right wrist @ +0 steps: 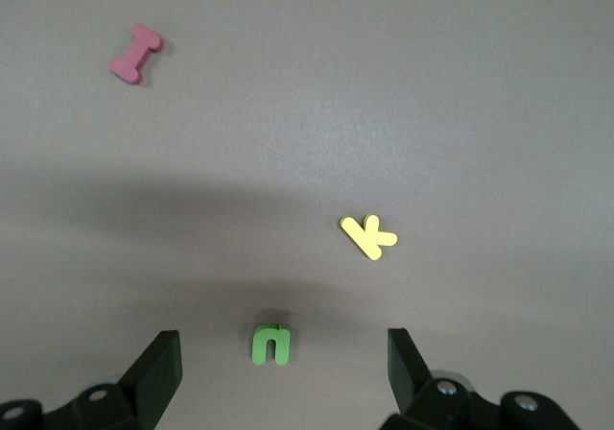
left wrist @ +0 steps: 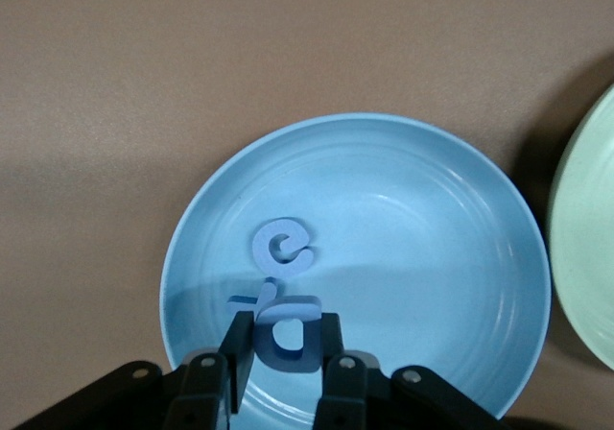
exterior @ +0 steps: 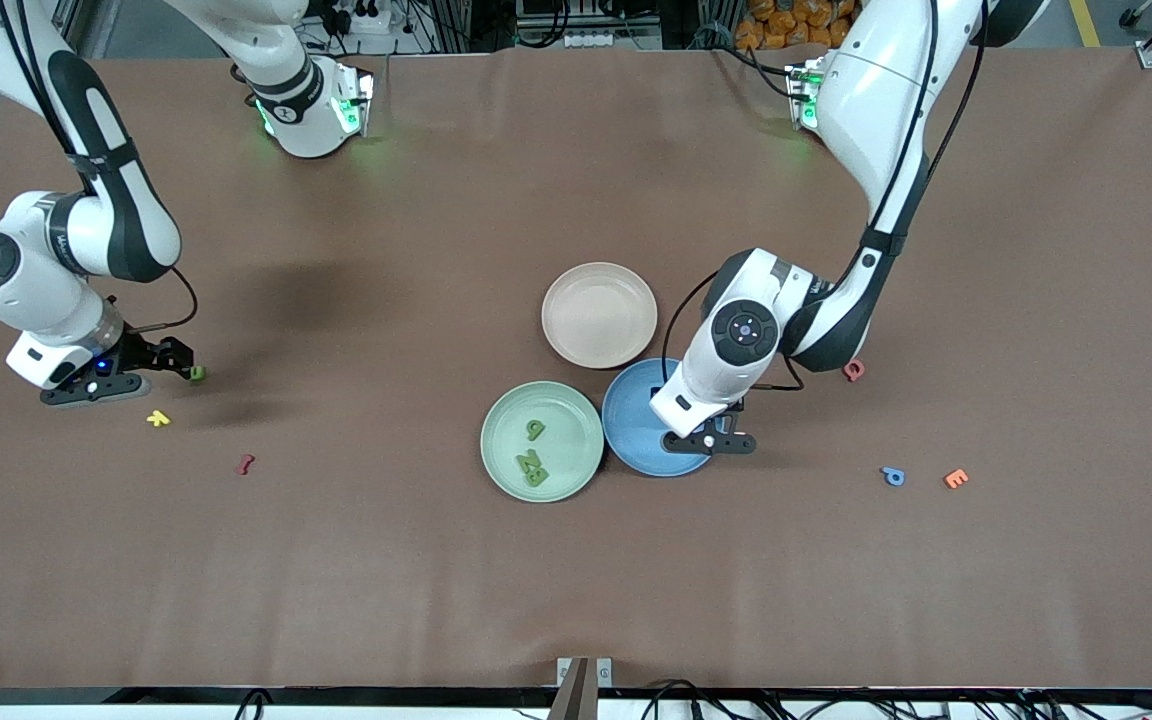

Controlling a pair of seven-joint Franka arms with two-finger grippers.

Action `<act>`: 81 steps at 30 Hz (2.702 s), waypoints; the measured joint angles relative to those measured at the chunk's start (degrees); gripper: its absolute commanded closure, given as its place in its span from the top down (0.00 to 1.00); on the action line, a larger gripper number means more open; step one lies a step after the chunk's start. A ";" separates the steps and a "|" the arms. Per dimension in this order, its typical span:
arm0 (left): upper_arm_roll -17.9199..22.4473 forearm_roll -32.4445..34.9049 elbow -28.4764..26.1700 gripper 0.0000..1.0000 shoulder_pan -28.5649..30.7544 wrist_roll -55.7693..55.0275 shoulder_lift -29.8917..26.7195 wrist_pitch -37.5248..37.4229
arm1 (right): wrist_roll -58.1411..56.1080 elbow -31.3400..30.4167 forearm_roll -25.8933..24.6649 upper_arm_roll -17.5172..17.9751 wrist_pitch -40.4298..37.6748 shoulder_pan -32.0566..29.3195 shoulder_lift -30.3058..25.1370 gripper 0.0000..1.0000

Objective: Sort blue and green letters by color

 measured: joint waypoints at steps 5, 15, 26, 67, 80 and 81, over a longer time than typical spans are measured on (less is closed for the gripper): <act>0.05 0.00 0.25 1.00 0.06 -0.22 0.00 0.00 | -0.65 -0.99 0.00 -0.46 2.45 -0.61 0.98 0.82; 0.32 0.00 0.65 0.96 0.89 0.03 -0.19 0.00 | -1.07 -1.43 1.10 -0.52 4.51 -1.83 4.36 0.75; 0.30 0.01 -0.73 0.95 10.22 16.84 -2.66 -0.51 | -1.22 -1.43 5.23 -0.48 4.55 -1.82 6.20 0.67; 0.51 8.16 -3.25 0.94 26.85 48.27 0.67 2.59 | -1.25 -1.41 6.90 -0.29 4.69 -1.81 8.40 0.31; 0.37 8.16 -3.25 0.94 26.89 48.27 1.82 4.62 | -1.24 -0.53 6.99 -0.08 4.74 -1.76 8.42 0.00; 0.37 8.16 -3.25 0.94 26.89 48.27 1.95 4.84 | -1.24 -0.32 7.01 0.01 4.70 -1.74 8.42 0.00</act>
